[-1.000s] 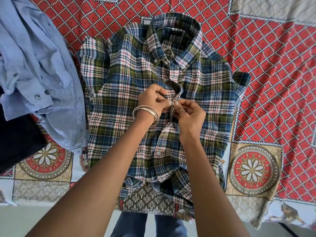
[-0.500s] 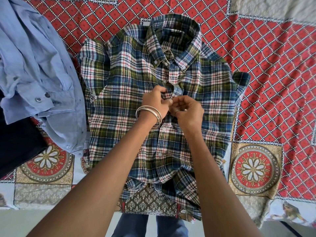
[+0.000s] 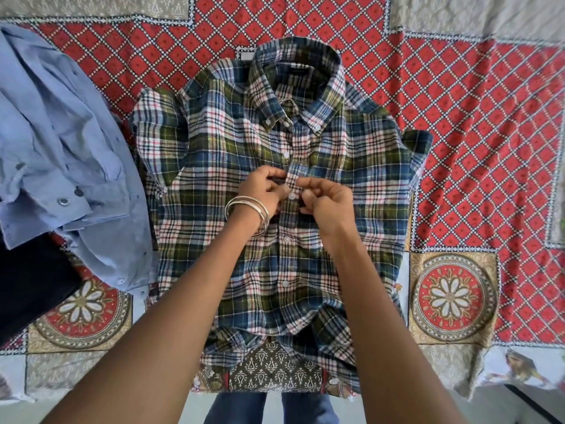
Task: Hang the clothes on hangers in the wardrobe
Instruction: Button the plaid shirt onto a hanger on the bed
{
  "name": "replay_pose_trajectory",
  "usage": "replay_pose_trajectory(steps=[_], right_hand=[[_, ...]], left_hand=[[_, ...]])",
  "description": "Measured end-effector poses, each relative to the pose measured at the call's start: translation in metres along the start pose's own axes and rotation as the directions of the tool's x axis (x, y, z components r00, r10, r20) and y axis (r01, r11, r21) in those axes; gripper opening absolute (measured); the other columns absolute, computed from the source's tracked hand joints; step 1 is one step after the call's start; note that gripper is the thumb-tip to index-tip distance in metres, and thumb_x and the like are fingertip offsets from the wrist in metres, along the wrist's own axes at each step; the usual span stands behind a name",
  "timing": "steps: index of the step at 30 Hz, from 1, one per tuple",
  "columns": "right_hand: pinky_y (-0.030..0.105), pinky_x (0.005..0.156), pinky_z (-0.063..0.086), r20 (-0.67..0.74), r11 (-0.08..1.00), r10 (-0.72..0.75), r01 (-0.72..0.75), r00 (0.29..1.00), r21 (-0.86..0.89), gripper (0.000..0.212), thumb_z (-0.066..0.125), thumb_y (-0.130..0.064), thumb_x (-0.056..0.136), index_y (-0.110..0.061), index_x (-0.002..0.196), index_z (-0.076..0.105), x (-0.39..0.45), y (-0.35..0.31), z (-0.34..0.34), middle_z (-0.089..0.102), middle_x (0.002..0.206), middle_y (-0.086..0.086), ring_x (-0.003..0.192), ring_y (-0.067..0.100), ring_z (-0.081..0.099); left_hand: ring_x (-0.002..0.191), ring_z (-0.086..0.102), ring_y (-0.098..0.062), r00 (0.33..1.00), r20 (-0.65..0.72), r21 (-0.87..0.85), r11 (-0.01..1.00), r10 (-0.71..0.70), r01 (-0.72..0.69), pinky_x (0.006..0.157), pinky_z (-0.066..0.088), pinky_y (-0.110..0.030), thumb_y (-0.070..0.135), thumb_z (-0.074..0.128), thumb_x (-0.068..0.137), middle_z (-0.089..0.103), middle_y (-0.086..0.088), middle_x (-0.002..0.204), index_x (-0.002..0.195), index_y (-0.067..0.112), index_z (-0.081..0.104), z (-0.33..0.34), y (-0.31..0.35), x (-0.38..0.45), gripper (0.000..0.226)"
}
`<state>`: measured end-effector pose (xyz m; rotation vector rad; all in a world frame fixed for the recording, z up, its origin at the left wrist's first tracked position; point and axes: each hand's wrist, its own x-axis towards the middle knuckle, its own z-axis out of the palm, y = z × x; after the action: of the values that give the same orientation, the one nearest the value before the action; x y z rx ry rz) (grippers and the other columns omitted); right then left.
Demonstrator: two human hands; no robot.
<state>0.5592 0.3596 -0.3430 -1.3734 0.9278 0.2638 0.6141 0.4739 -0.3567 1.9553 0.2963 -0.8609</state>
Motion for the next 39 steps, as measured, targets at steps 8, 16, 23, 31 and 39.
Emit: replay_pose_trajectory(steps=[8,16,23,31,39], right_hand=[[0.031,0.094,0.039,-0.597,0.836,-0.331,-0.067,0.730,-0.545,0.038,0.071,-0.017,0.086,-0.011,0.120,0.056,0.007,-0.007,-0.045,0.045,0.119,0.007,0.116,0.024,0.040],[0.030,0.075,0.048,-0.610,0.920,-0.027,-0.219,0.792,-0.325,0.038,0.075,-0.030,0.084,-0.002,0.107,0.063,-0.014,0.006,-0.063,0.069,0.102,0.011,0.088,0.025,0.063],[0.052,0.086,0.055,-0.250,0.986,0.105,-0.069,0.963,0.150,0.043,0.065,-0.036,0.088,-0.006,0.118,0.056,-0.027,-0.017,-0.079,0.070,0.108,0.012,0.096,0.031,0.068],[0.043,0.085,0.054,-0.375,0.997,-0.074,0.055,0.924,-0.063,0.027,0.078,-0.012,0.077,-0.013,0.096,0.059,-0.050,-0.006,-0.097,0.067,0.093,0.005,0.091,0.027,0.065],[0.060,0.101,0.031,-0.397,0.457,-0.389,-0.200,0.831,-0.867,0.058,0.050,0.009,0.080,-0.009,0.135,0.044,-0.093,0.046,-0.047,0.031,0.147,0.025,0.132,0.045,0.029]], left_hand=[[0.116,0.045,-0.037,0.707,-0.696,0.416,0.872,0.121,0.260,0.088,0.040,-0.046,0.032,0.065,0.084,0.047,-0.016,0.127,0.119,0.016,0.056,-0.057,-0.018,0.006,0.039],[0.085,0.064,-0.039,0.818,-0.550,0.214,0.919,-0.167,0.332,0.072,0.049,-0.039,0.035,0.069,0.084,0.069,-0.021,0.088,0.081,0.002,0.069,-0.084,-0.029,-0.003,0.034],[0.082,0.048,-0.026,0.827,-0.535,-0.195,0.978,-0.170,0.074,0.071,0.036,-0.034,0.015,0.053,0.091,0.053,-0.017,0.087,0.091,0.005,0.057,-0.099,-0.021,-0.011,0.011],[0.079,0.059,-0.046,0.712,-0.605,0.578,0.811,0.357,0.085,0.058,0.041,-0.044,0.012,0.056,0.091,0.058,-0.031,0.099,0.106,0.003,0.051,-0.100,-0.043,-0.043,0.018],[0.122,0.045,-0.045,0.858,-0.206,0.925,0.379,0.471,0.014,0.090,0.037,-0.062,-0.002,0.043,0.087,0.036,-0.022,0.147,0.144,0.026,0.038,-0.047,-0.072,-0.091,0.064]])
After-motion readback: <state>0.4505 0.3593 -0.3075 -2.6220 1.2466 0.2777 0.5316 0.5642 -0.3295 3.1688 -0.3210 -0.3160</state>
